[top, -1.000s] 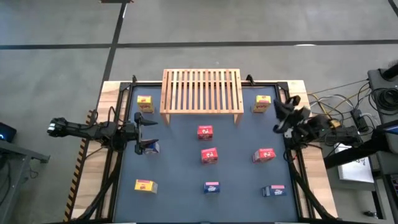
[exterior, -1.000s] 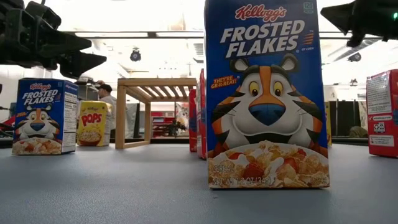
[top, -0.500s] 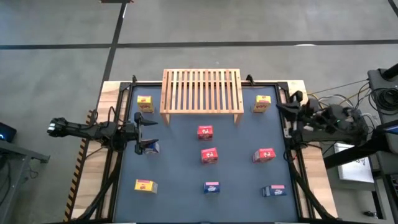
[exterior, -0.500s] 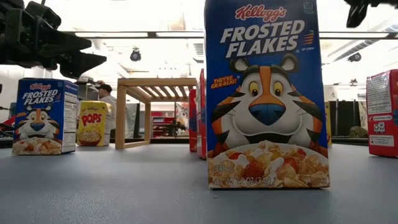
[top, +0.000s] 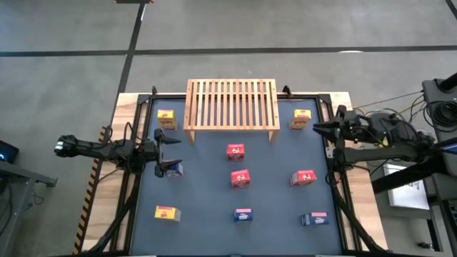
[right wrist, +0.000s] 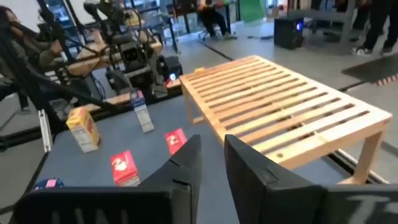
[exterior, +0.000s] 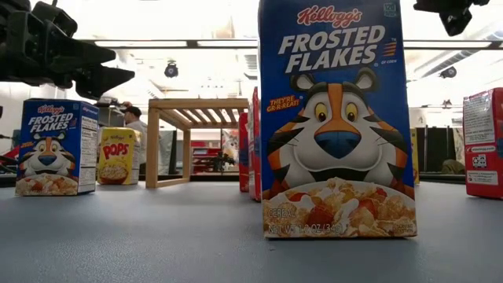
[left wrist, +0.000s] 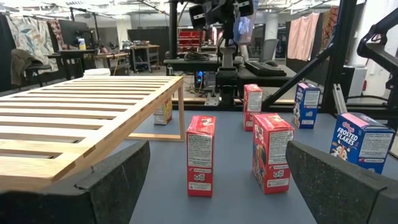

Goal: Stack cereal on shelf
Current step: Put the bottom right red cereal box on the shelf

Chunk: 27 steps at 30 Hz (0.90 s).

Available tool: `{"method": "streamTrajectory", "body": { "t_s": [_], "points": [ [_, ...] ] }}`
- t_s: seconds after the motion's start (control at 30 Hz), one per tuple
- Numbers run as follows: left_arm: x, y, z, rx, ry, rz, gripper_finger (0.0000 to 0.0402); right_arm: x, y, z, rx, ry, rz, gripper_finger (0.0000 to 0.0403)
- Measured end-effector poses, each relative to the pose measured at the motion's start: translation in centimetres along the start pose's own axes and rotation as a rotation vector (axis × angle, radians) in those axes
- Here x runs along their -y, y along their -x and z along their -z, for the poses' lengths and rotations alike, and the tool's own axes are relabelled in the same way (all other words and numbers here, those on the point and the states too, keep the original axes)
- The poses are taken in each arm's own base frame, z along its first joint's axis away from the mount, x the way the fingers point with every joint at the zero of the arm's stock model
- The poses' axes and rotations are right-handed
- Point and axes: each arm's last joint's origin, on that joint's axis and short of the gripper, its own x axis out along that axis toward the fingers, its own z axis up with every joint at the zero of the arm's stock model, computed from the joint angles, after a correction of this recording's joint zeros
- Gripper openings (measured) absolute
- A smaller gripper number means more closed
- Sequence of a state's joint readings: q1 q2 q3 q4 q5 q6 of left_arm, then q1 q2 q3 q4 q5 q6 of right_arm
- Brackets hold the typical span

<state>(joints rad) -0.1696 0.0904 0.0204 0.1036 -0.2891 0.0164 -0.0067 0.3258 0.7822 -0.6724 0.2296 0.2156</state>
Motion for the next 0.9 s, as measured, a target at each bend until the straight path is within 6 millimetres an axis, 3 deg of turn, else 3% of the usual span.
{"method": "streamTrajectory", "body": {
  "t_s": [0.3,0.5,0.67,0.9],
  "points": [
    [0.0,0.0,0.0,0.000,0.000,0.000,0.0359,1.5,4.2,0.8,0.178,-0.048,0.080,0.0068],
    [0.0,0.0,0.0,0.000,0.000,0.000,0.0359,1.6,5.1,2.3,0.065,-0.095,-0.056,0.0069],
    [0.0,0.0,0.0,0.000,0.000,0.000,0.0359,1.3,4.0,2.6,-0.041,-0.071,-0.071,0.0091],
    [0.0,0.0,0.0,0.000,0.000,-0.001,0.0359,0.5,0.0,3.8,-0.214,-0.075,-0.047,0.0151]
  ]
}}
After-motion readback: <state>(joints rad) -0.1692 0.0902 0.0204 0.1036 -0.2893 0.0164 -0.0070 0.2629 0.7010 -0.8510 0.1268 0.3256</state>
